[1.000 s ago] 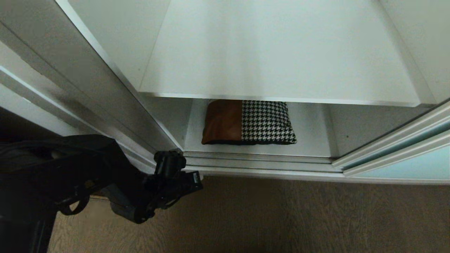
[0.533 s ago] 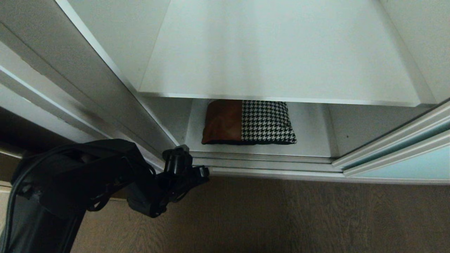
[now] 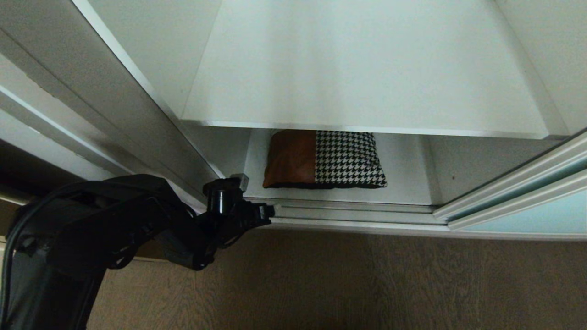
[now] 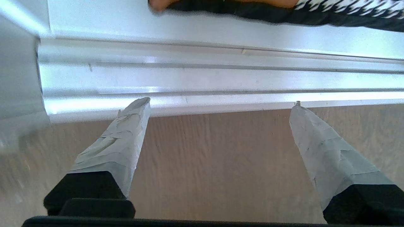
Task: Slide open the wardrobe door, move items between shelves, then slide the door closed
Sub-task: Place the pillow on the higher shelf
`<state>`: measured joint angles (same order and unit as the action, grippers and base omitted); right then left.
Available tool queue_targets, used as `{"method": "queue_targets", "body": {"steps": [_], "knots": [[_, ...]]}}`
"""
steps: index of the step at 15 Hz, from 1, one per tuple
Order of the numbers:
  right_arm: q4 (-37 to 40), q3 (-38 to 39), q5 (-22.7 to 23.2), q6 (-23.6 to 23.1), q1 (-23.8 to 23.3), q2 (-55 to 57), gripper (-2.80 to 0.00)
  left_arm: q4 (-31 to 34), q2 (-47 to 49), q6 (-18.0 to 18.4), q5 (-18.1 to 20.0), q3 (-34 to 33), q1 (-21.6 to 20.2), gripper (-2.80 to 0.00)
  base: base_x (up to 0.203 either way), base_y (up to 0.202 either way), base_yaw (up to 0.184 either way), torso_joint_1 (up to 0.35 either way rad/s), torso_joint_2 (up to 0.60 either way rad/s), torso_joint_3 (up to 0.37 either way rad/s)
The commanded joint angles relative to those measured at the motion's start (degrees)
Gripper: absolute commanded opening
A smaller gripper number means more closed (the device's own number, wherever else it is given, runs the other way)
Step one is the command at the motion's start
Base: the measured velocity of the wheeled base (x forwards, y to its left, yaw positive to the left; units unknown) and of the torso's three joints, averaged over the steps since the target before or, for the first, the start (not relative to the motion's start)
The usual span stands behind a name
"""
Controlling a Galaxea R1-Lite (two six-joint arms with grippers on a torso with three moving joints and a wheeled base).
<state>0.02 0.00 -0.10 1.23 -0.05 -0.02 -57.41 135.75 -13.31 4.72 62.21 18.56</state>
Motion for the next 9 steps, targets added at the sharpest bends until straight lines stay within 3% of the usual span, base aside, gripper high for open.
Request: {"method": "queue_targets", "body": {"steps": [1, 9], "knots": [[-0.02, 0.09, 0.01, 0.00, 0.05, 0.02, -2.80, -0.55, 1.11, 0.99, 1.65, 0.39, -0.70, 0.00, 0.000, 0.000, 0.000, 0.000, 0.00, 0.000], [-0.02, 0.09, 0.01, 0.00, -0.03, 0.02, -2.80, -3.05, 7.59, 5.53, 1.78, 4.74, -1.05, 0.00, 0.000, 0.000, 0.000, 0.000, 0.00, 0.000]]}}
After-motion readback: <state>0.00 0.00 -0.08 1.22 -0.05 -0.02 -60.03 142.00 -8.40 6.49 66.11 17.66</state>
